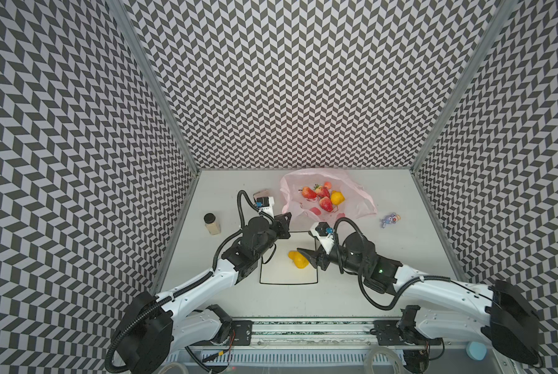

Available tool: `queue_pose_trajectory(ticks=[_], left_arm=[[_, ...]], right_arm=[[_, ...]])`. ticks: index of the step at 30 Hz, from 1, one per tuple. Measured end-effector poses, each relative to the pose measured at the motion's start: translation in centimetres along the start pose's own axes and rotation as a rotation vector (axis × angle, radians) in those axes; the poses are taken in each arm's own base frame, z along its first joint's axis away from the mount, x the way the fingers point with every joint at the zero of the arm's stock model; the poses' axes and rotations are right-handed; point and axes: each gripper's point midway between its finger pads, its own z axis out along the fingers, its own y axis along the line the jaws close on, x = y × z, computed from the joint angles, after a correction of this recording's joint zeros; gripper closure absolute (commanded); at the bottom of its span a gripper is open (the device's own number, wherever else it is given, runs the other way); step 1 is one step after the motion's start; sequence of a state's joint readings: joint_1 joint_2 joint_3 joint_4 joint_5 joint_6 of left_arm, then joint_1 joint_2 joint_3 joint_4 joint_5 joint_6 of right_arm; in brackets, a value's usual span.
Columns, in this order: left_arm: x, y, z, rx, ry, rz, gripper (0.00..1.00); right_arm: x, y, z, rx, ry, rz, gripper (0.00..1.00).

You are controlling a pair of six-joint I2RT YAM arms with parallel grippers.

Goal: Take the fake fruits out of the plastic bag
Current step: 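Reach the right gripper back into the bag toward the strawberries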

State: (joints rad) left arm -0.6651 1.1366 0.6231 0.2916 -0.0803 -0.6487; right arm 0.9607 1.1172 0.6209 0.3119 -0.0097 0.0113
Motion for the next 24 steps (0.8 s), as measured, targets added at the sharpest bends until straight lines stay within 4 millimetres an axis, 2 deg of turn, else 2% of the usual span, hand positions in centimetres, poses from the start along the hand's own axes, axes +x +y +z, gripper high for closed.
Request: queue_pose_trajectory(ticks=[3,7,12,19,24], left_arm=[[0.0,0.0,0.0,0.002,0.002,0.0,1.0],[0.1,-0.2,0.0,0.009,0.007,0.0,1.0],[0.2,-0.3,0.0,0.018,0.014,-0.001,1.0],[0.0,-0.8,-0.3,0.041,0.014,-0.017,1.0],[-0.4,-1.1,-0.8,0.048,0.004,-0.02,1.0]], right_arm=[[-2.6,-1.7,-1.5,0.098,-0.084,0.032,0.41],[-3.5,-4.6,-1.5,0.229,-0.084,0.065,0.47],[-2.5,-8.0,0.5,0.315,-0.001,0.017,0.56],[-0.7,-12.6,3.6,0.364,0.132,-0.184,0.62],[-1.2,-15.7,6.2,0.395,0.188,-0.299,0.65]])
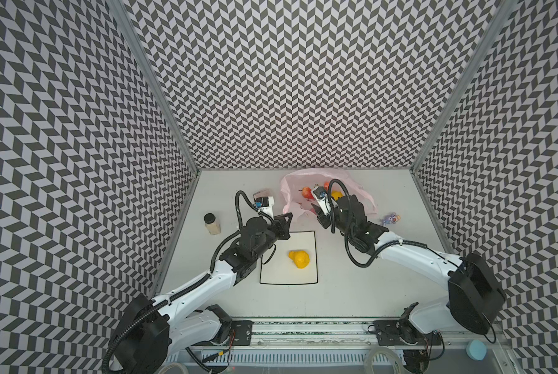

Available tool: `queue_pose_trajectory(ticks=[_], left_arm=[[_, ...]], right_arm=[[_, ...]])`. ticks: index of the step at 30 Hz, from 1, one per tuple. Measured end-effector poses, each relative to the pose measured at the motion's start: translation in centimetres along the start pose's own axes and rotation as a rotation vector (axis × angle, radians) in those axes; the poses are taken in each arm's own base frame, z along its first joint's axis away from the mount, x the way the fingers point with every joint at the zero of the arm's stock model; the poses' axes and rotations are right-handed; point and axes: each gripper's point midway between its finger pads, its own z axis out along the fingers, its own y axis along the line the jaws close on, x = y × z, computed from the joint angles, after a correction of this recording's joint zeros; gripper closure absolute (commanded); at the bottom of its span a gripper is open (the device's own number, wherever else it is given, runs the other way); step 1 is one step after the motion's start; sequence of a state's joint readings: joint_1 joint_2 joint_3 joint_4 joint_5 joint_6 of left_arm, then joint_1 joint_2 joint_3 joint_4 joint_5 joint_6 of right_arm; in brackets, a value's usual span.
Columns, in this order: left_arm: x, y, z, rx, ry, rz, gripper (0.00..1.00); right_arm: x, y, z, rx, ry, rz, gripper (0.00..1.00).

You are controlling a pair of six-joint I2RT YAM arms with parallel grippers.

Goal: Take the fake fruits out of the plastic bag
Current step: 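Reach the right gripper back into the bag toward the strawberries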

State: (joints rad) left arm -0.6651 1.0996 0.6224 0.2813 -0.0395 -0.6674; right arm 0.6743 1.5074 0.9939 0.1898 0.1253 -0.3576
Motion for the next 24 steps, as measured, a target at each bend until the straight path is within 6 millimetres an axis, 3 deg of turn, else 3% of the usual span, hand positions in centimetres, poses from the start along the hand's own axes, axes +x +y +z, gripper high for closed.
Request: queue_pose_trajectory(ticks=[5,11,16,24], left_arm=[[-0.3,-0.2,-0.7,0.004,-0.006,0.004,1.0],[0.1,-0.1,-1.3,0.006,0.005,0.022,1.0],[0.3,-0.3,-1.8,0.02,0.019,0.036,1.0],[0.2,-0.5,-2.4,0.026,0.025,0.05,1.0]], right_arm=[[2.3,-1.1,3.5,0.022,0.1,-0.139,0.66],[7.2,-0.8,5.7,0.01,0.236,-0.287,0.63],[9.6,-1.2,8.2,0.017,0.318,-0.324,0.47],[10.5,-3.1,11.7,0.104,0.404,-0.152,0.29]])
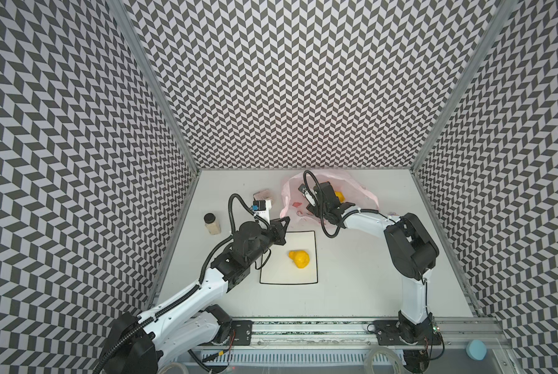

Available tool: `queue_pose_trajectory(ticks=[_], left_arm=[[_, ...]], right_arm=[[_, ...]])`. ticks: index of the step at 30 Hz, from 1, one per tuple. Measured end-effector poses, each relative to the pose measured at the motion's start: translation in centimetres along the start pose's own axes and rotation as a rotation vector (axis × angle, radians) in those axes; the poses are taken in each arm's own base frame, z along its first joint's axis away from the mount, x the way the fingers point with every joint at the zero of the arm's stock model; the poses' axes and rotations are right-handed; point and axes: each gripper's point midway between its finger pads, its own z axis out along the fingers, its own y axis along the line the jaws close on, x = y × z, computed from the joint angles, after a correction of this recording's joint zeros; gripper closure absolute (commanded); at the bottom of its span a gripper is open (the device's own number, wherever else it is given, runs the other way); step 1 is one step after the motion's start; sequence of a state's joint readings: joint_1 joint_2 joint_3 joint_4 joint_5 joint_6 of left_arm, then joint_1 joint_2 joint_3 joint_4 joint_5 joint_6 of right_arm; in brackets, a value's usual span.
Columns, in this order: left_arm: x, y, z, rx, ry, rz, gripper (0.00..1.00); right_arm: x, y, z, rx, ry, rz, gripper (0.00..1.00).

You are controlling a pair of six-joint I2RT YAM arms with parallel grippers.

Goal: Take the fake fruits out of the plastic bag
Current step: 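Reach the right gripper back into the bag toward the strawberries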

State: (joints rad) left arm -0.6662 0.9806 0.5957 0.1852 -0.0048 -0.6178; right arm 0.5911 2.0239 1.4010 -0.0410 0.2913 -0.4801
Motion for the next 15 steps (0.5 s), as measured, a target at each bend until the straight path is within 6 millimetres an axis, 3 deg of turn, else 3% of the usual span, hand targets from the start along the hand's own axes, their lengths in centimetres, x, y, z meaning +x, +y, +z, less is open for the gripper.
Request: queue_pose_trajectory(ticks=[9,15], left_arm=[[1.0,0.0,-0.1,-0.005,0.038,0.007,1.0],[1.7,-0.2,-0.2,-0.001,0.06,0.009,1.0]], right_arm=[[3.0,-0.7,2.8,0.076,0.117,0.18,0.18],[3.6,-2.1,5.0,0.131,0.149,0.264,0.23]])
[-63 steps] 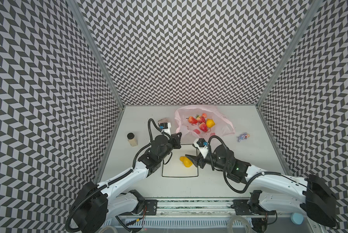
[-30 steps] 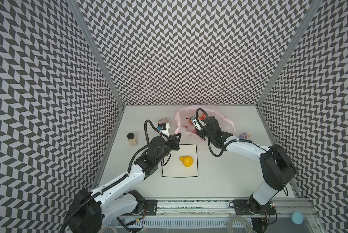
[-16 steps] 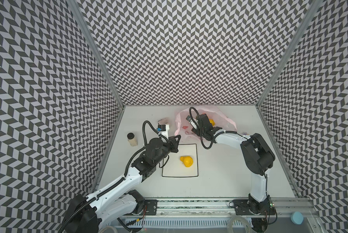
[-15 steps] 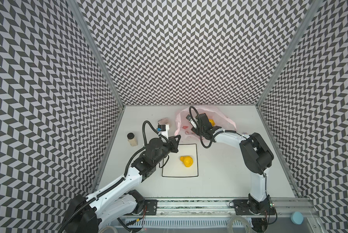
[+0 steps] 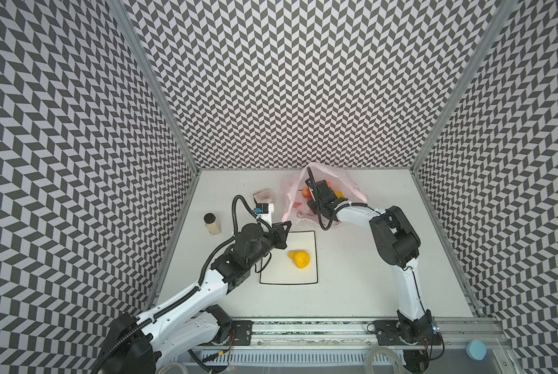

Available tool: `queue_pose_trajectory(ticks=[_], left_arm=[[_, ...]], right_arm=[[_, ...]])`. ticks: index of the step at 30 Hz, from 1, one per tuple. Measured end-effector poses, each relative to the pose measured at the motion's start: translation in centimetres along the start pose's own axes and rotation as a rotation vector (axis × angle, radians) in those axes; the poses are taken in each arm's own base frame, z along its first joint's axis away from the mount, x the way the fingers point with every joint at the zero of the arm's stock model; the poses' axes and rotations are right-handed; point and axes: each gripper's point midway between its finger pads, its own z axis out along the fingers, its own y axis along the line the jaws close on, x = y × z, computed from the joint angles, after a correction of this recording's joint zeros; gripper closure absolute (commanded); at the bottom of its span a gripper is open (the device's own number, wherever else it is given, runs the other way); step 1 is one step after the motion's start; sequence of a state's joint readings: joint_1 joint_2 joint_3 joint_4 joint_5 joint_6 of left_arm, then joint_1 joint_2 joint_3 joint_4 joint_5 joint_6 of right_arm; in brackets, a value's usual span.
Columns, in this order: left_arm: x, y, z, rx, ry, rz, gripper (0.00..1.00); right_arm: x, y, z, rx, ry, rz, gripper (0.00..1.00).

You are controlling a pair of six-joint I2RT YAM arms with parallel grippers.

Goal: Take the fake fruits out of the plastic bag
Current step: 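Grasp the red strawberry with the right gripper and lift it out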

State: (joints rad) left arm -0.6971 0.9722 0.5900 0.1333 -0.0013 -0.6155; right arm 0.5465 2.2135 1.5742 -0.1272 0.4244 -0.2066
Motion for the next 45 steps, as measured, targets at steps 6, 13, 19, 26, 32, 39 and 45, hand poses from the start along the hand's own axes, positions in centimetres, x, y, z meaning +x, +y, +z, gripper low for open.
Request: queue_pose_trajectory(ticks=[6,13,19,26,32,39,45], left_arm=[[0.4,-0.2,0.0,0.005,0.013,-0.003,1.0],[1.0,-0.4,0.0,0.011,0.027,-0.005,1.0],[1.0,-0.4,0.0,0.01,0.026,-0.007,1.0],[1.5,-0.1,0.5,-0.002,0.04,-0.015,1.0],[1.6,0.2,1.0,-0.016,0.036,-0.042,1.0],[1.2,0.3,1.6,-0.015,0.011,-0.08,1.0],[1.7,0.6,2.3,-0.024,0.019,-0.081,1.0]], right_arm=[[0.7,-0.1,1.7,0.01,0.039,0.024,0.26],[1.1,0.2,2.2,0.01,0.062,0.027,0.35],[1.2,0.2,2.4,0.01,0.071,0.027,0.61],[1.8,0.4,1.5,-0.016,0.074,0.019,0.7],[2.3,0.8,-3.1,-0.128,0.034,-0.009,0.69],[-0.4,1.7,-9.9,-0.288,-0.134,-0.088,0.69],[-2.4,2.6,-14.6,-0.413,-0.25,-0.152,0.7]])
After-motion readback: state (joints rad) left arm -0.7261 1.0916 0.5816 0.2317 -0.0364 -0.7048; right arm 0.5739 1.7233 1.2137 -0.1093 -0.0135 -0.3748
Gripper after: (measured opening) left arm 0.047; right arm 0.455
